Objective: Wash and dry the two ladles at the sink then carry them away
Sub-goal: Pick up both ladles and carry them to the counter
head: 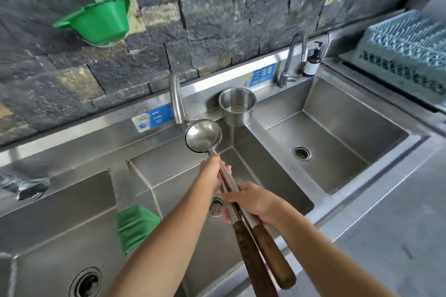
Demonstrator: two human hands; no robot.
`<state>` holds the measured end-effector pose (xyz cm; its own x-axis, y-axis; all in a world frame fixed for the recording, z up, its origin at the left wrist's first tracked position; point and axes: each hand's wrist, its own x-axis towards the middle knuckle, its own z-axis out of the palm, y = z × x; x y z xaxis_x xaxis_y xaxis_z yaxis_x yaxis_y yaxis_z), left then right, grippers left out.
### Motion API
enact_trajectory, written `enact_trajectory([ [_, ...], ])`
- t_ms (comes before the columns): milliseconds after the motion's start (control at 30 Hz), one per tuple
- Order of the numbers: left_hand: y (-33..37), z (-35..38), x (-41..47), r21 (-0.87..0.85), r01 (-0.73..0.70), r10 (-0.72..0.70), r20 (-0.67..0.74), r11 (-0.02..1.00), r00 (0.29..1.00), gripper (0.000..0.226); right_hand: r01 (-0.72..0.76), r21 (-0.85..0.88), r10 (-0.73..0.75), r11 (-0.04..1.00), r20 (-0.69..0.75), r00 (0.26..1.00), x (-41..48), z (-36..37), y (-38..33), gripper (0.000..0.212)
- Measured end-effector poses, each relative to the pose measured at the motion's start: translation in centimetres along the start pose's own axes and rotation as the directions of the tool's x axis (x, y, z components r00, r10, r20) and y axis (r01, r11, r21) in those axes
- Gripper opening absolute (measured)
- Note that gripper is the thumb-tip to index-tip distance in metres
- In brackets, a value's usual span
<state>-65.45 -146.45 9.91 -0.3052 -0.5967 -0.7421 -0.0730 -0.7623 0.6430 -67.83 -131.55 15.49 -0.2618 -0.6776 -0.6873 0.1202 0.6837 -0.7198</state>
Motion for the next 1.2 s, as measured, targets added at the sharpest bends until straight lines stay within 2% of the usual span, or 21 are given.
enact_trajectory([
  [67, -0.5, 0.9, -1.1, 0.008, 0.014, -0.014, 0.034, 1.000, 0.999, 0.014, -0.007, -0.005, 0.006, 1.000, -0.029, 1.000, -1.5, 0.0, 0.3, 0.025],
  [233, -1.9, 3.4, -5.5, 0.128, 0.016, -0.038, 0.173, 0.992, 0.984, 0.014, 0.011, 0.074, 0.005, 0.997, -0.222, 0.975, -7.4, 0.6, 1.5, 0.032],
  [300, -2.4, 4.7, -7.3, 0.176, 0.010, -0.052, 0.234, 0.984, 0.971, 0.016, 0.012, 0.098, 0.016, 0.995, -0.282, 0.959, -9.6, 0.7, 2.1, 0.029],
  [400, -3.6, 7.0, -10.6, 0.275, -0.022, -0.074, 0.333, 0.961, 0.940, 0.012, 0.048, 0.200, 0.034, 0.979, -0.388, 0.921, -13.3, 0.9, 3.3, 0.019],
  [500, -5.7, 9.6, -14.7, 0.371, -0.064, -0.110, 0.429, 0.927, 0.897, 0.014, 0.128, 0.310, 0.053, 0.942, -0.514, 0.856, -17.2, 1.1, 5.3, 0.033],
  [667, -11.4, 13.4, -23.1, 0.498, -0.218, -0.139, 0.584, 0.839, 0.800, 0.012, 0.307, 0.512, 0.109, 0.802, -0.632, 0.768, -24.3, 1.4, 9.5, 0.021],
  [800, -16.9, 14.7, -30.0, 0.575, -0.264, -0.253, 0.664, 0.775, 0.703, 0.018, 0.371, 0.515, 0.153, 0.773, -0.718, 0.679, -30.8, 2.4, 13.6, 0.026],
  [900, -21.6, 15.1, -35.6, 0.577, -0.327, -0.275, 0.718, 0.748, 0.639, 0.013, 0.430, 0.521, 0.198, 0.737, -0.775, 0.600, -36.2, 3.7, 16.7, 0.021],
  [967, -25.7, 14.8, -39.6, 0.605, -0.386, -0.325, 0.746, 0.697, 0.581, 0.019, 0.477, 0.527, 0.241, 0.703, -0.808, 0.537, -40.1, 5.1, 19.6, 0.023],
  [1200, -38.8, 9.0, -56.2, 0.596, -0.503, -0.429, 0.801, 0.626, 0.417, 0.009, 0.574, 0.517, 0.360, 0.635, -0.855, 0.373, -53.9, 12.1, 30.5, 0.025],
])
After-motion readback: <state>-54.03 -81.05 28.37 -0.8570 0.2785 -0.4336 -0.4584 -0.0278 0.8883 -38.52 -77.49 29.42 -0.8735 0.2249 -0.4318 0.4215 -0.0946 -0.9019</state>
